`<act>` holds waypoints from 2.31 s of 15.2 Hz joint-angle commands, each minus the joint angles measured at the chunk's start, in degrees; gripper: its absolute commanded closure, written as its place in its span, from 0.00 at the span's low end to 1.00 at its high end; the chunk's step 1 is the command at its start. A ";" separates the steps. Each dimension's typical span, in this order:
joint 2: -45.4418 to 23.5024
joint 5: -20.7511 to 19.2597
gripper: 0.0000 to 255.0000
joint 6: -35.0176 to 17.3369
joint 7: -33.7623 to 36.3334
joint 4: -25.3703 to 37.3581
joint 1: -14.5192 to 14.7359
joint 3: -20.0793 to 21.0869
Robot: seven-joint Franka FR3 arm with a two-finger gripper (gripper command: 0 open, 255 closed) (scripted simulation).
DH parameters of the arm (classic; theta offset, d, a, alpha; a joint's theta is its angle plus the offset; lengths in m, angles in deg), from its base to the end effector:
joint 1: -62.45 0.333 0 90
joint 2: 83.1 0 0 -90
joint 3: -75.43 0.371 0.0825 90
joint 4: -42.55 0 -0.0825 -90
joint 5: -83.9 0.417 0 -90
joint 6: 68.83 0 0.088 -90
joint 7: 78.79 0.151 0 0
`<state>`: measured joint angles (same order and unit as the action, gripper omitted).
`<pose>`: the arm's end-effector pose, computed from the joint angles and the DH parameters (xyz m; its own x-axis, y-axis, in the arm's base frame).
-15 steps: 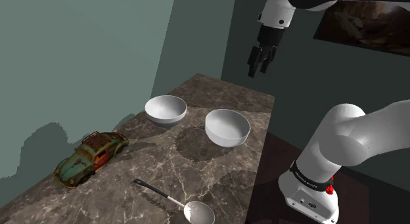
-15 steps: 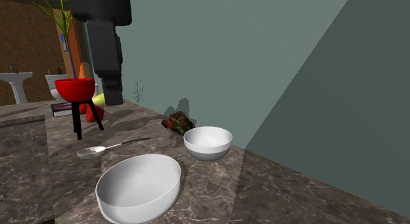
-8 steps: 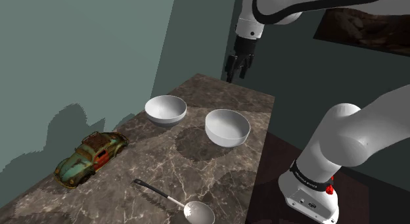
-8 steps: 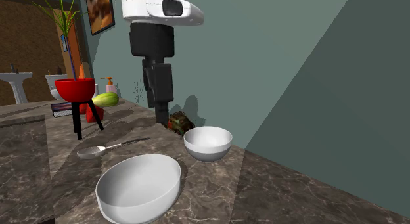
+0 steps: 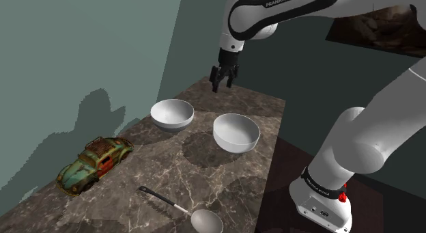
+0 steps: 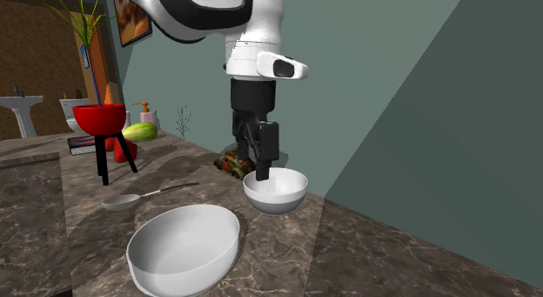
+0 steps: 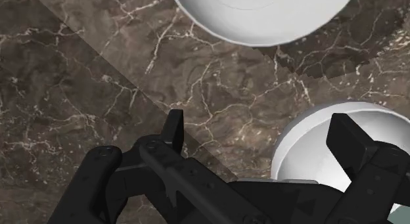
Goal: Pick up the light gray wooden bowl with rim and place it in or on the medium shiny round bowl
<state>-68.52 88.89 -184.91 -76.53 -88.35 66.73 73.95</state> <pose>0.4834 0.0317 0.4509 0.9996 -0.0278 -0.0093 -0.0285 -0.9960 -0.0841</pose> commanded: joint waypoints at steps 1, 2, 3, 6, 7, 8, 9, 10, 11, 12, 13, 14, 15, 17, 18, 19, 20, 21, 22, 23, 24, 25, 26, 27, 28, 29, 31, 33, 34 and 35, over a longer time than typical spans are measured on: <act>-4.74 0.62 0.00 -2.15 0.11 2.61 0.48 0.36; -6.97 0.89 0.00 -2.99 0.07 3.98 0.65 0.49; -9.20 1.15 0.00 -3.76 0.03 5.43 0.81 0.62; -15.88 1.84 0.00 -5.65 -0.07 10.18 1.25 1.01; -18.11 2.05 0.00 -6.14 -0.09 11.91 1.38 1.14; -20.33 2.24 0.00 -6.55 -0.10 13.71 1.51 1.28; -22.57 2.41 0.00 -6.90 -0.10 15.59 1.63 1.41; -24.80 2.57 0.00 -7.17 -0.09 17.55 1.75 1.55; -27.04 2.71 0.00 -7.37 -0.07 19.59 1.86 1.69; -29.30 2.83 0.00 -7.50 -0.04 21.70 1.96 1.83; -31.56 2.93 0.00 -7.56 0.00 23.91 2.07 1.97; -31.58 2.93 0.00 -7.56 0.00 23.92 2.07 1.97; -31.93 2.98 0.00 -8.22 -0.03 23.62 2.11 2.00; -32.66 3.07 0.00 -9.53 -0.09 23.04 2.19 2.07; -33.04 3.12 0.00 -10.19 -0.12 22.77 2.23 2.11; -33.41 3.17 0.00 -10.84 -0.15 22.49 2.27 2.14; -33.83 3.22 0.00 -11.48 -0.18 22.27 2.31 2.18; -34.48 3.30 0.00 -12.49 -0.23 21.91 2.37 2.24; -34.47 3.30 0.00 -12.50 -0.23 21.90 2.37 2.24; -34.47 3.30 0.00 -12.49 -0.23 21.91 2.37 2.24; -34.47 3.30 0.00 -12.49 -0.23 21.91 2.37 2.24; -34.48 3.30 0.00 -12.49 -0.23 21.91 2.37 2.24; -34.48 3.30 0.00 -12.49 -0.23 21.91 2.37 2.24; -34.48 3.30 0.00 -12.49 -0.23 21.91 2.37 2.24; -34.48 3.30 0.00 -12.49 -0.23 21.91 2.37 2.24; -34.47 3.30 0.00 -12.48 -0.23 21.91 2.37 2.24; -34.47 3.30 1.00 -12.48 -0.23 21.91 2.37 2.24; -34.47 3.30 1.00 -12.48 -0.23 21.91 2.37 2.24; -34.47 3.30 1.00 -12.48 -0.23 21.91 2.37 2.24; -34.47 3.30 1.00 -12.48 -0.23 21.91 2.37 2.24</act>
<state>-102.95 92.18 -197.37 -76.78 -66.44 69.10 76.19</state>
